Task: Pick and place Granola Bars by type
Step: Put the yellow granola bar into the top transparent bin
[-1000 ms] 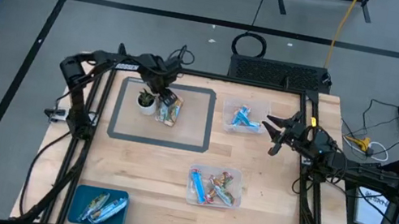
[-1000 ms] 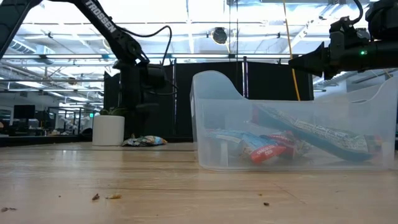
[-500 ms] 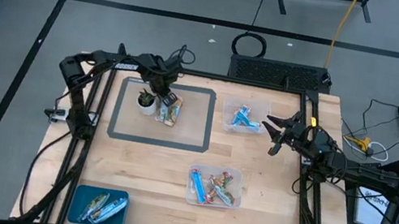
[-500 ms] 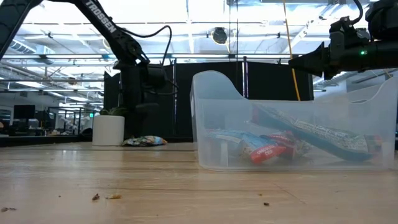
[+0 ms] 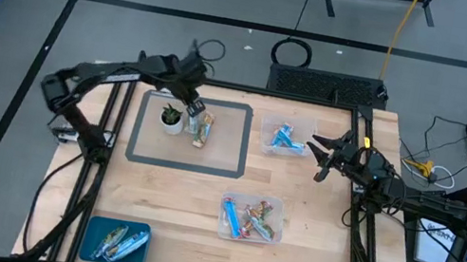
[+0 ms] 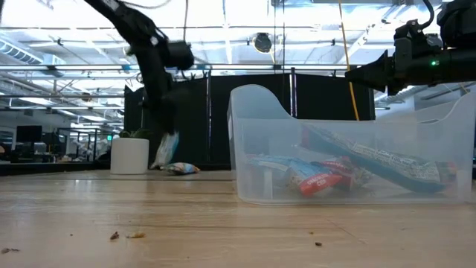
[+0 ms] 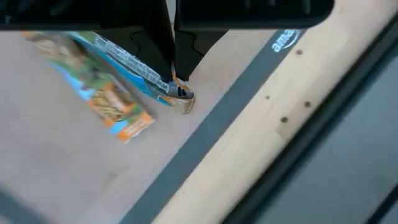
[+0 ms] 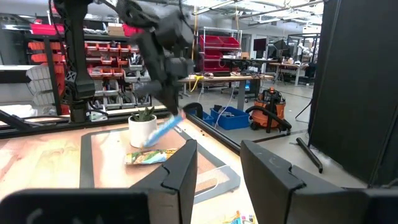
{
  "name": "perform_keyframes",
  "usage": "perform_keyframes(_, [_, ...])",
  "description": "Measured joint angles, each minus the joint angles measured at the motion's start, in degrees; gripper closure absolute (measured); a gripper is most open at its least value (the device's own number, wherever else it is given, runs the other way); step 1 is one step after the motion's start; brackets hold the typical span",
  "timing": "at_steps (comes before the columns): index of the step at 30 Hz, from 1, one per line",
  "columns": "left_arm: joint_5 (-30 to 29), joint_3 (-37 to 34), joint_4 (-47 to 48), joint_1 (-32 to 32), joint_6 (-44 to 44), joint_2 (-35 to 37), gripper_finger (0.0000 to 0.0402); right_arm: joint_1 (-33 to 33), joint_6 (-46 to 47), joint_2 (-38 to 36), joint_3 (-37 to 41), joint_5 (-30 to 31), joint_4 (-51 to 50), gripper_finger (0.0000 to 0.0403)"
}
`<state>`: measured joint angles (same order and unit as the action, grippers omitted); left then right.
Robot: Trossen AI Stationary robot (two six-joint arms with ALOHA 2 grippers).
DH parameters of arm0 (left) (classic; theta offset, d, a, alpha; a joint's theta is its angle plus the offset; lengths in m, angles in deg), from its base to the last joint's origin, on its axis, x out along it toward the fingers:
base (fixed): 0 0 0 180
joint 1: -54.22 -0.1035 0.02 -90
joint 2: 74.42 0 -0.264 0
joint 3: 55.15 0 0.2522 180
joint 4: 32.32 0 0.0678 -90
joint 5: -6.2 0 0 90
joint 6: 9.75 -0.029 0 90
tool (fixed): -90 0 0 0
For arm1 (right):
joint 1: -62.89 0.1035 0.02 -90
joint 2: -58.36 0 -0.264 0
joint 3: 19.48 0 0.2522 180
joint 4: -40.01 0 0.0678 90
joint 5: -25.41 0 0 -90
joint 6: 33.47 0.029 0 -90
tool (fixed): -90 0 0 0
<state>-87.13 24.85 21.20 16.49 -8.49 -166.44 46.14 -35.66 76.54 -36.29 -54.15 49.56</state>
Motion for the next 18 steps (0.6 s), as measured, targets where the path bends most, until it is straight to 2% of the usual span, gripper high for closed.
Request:
perform_keyframes(6, [0.20,0.00,0.41,1.37,-0.80,9.26,0.0399,-0.01,-0.17,0.01,0.00,0.01,-0.02,0.0289])
perform_keyframes(9, [0.31,0.00,-0.25,2.84,-0.86,12.96,0.0400,0.00,-3.62,-0.01,0.00,0.01,-0.02,0.0289])
perform_keyframes(14, [0.33,0.00,-2.69,6.88,-1.75,16.18,0.0400,-0.01,-5.93,-0.01,0.00,0.00,-0.02,0.0289])
perform_keyframes(18, [1.06,0.00,-7.32,10.96,-6.78,16.47,0.0400,-0.01,-6.00,-0.01,0.00,0.00,-0.03,0.0289])
